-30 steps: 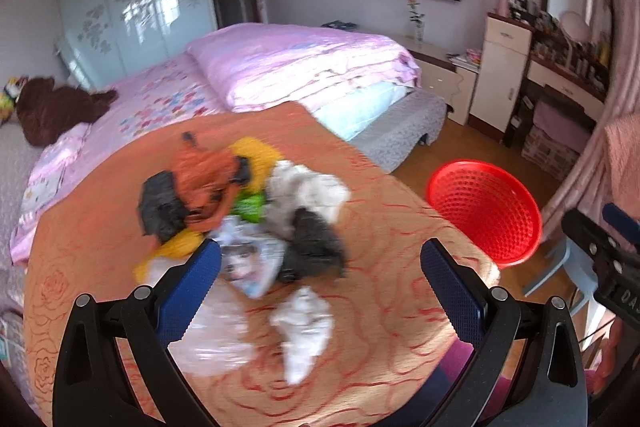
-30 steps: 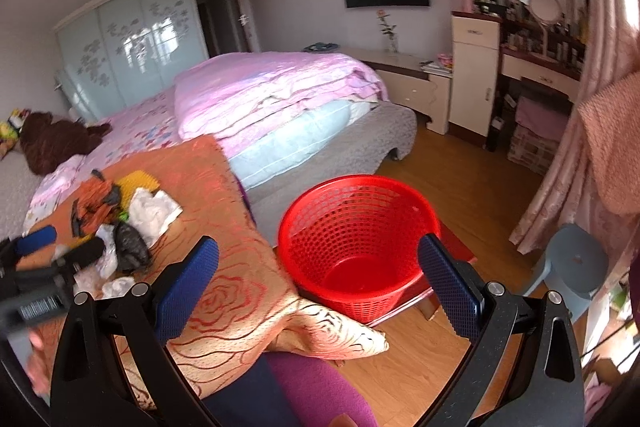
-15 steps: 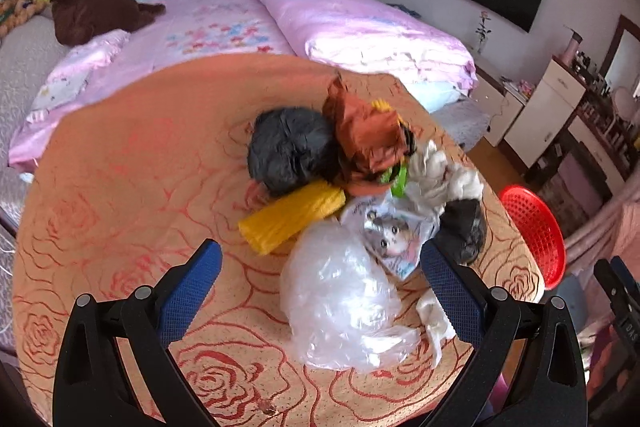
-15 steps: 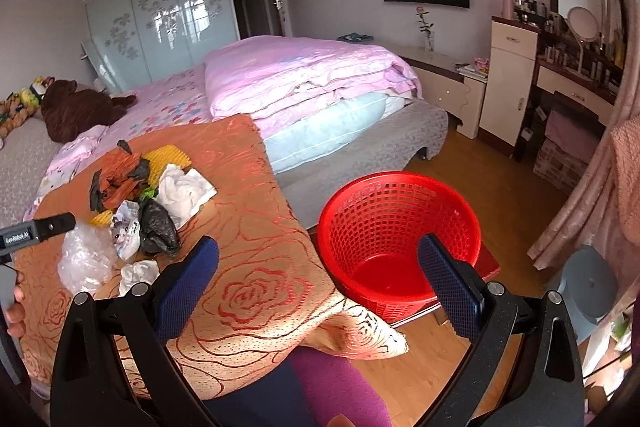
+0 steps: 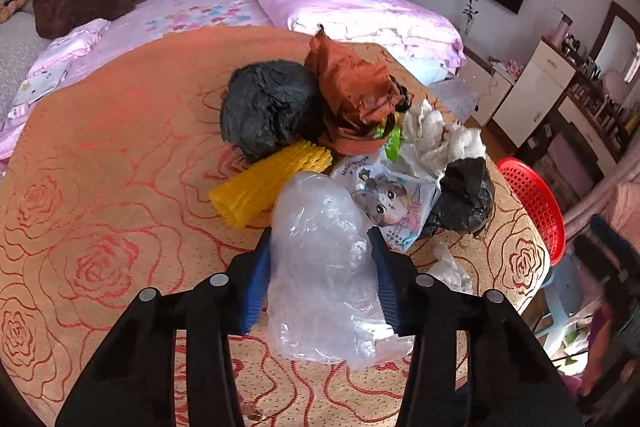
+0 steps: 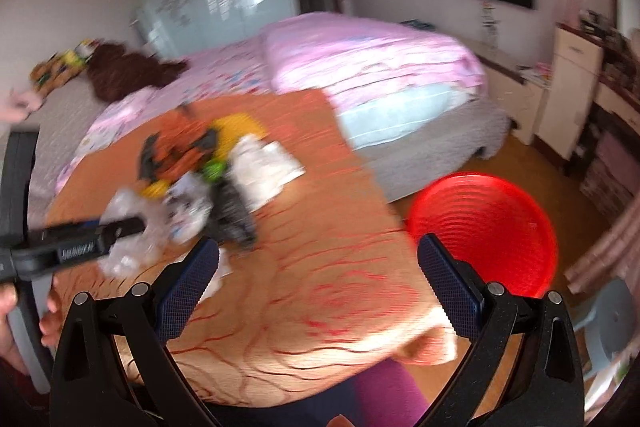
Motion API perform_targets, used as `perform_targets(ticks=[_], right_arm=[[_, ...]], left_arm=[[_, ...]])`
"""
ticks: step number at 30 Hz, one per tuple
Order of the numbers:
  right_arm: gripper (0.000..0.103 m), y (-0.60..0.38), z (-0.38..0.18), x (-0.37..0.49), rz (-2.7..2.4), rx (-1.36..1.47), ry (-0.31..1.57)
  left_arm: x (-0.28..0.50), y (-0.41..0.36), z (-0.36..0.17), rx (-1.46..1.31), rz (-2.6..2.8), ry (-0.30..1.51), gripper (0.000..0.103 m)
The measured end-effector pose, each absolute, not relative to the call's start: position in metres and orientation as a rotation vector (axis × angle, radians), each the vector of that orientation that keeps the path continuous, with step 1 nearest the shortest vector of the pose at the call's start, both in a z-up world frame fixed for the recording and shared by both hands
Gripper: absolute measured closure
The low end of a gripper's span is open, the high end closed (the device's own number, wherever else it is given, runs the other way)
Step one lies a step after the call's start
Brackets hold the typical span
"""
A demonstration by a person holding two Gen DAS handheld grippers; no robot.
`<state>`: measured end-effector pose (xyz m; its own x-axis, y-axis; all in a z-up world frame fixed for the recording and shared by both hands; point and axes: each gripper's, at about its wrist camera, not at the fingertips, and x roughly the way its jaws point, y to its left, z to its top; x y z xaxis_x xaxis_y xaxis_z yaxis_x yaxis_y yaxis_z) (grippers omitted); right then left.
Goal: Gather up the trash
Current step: 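Grasp the clear plastic bag with the left tool while the right tool grasps a white tissue, then carry both items to the red wastebasket and open both tools to drop them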
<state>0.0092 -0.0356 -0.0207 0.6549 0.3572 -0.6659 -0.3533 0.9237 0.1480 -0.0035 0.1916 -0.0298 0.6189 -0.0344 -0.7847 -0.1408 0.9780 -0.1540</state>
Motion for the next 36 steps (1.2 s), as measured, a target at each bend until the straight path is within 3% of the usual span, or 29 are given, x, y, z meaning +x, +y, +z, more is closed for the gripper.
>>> perform_targets(ticks=[4,15,18,36], right_arm=[[0.008,0.001,-0.041,0.012,0.497,-0.040,0.804],[0.061,0.069,-0.070,0.013,0.600,-0.167,0.868],[0.070,0.071,-0.072,0.011,0.603,-0.173,0.862],[0.072,-0.012,0.002,0.002,0.523,-0.063,0.718]], left_arm=[[-0.011,0.196,-0.016,-0.189,0.088,0.853,0.060],[-0.020,0.200,0.003,-0.184,0.122,0.789,0.060],[-0.021,0.204,0.003,-0.191,0.130,0.789,0.060],[-0.001,0.174,0.037,-0.153,0.060,0.703,0.060]])
